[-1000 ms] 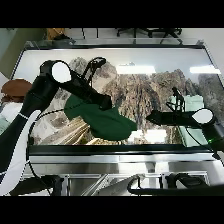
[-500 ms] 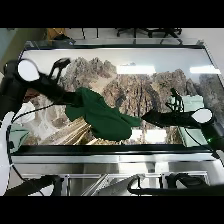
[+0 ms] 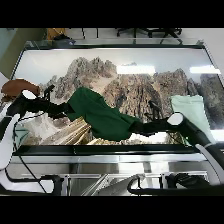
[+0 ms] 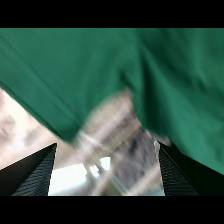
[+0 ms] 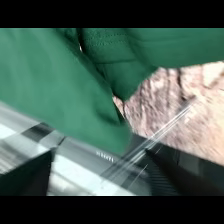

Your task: Fold the shirts.

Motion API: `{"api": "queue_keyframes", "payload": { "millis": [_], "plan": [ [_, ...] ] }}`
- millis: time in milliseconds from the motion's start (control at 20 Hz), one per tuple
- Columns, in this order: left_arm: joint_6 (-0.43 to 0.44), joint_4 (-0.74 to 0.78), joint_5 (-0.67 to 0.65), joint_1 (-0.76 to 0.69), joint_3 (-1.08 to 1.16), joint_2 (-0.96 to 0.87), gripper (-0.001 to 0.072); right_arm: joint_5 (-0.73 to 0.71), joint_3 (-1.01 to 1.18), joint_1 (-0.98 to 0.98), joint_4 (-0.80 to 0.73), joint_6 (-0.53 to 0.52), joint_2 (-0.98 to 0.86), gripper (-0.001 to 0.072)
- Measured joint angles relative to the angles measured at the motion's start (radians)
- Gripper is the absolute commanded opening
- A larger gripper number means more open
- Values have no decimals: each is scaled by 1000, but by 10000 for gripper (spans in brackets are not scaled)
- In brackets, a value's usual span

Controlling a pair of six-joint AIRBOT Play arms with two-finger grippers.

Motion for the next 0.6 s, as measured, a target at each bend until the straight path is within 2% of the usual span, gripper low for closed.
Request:
{"api": "queue_keyframes", "payload": {
  "millis": [150, 200, 250, 300, 350, 400, 450, 500, 550, 600],
  "plan": [
    [38, -32, 11, 51, 74, -112, 698, -82, -6, 74, 56, -15, -109, 653],
    [45, -40, 11, 58, 104, -145, 698, -105, -7, 92, 85, -34, -142, 605],
    [52, -54, -1, 59, 139, -177, 697, -134, -7, 107, 126, -64, -172, 513],
    [56, -63, -8, 55, 171, -205, 697, -153, -7, 117, 170, -100, -193, 451],
    [59, -72, -9, 47, 205, -234, 634, -174, -6, 124, 220, -145, -210, 378],
    [60, -71, -5, 37, 235, -259, 398, -190, -3, 129, 264, -187, -221, 164],
    [63, -64, 2, 25, 266, -284, 111, -203, 2, 133, 305, -225, -227, 103],
    [63, -50, 4, 14, 292, -305, 15, -212, 8, 135, 331, -255, -230, 64],
    [67, -47, -5, 3, 323, -320, 15, -220, 14, 136, 349, -277, -229, 20],
    [67, -51, -16, -6, 353, -328, 13, -225, 23, 135, 363, -294, -223, 19]
  ]
}}
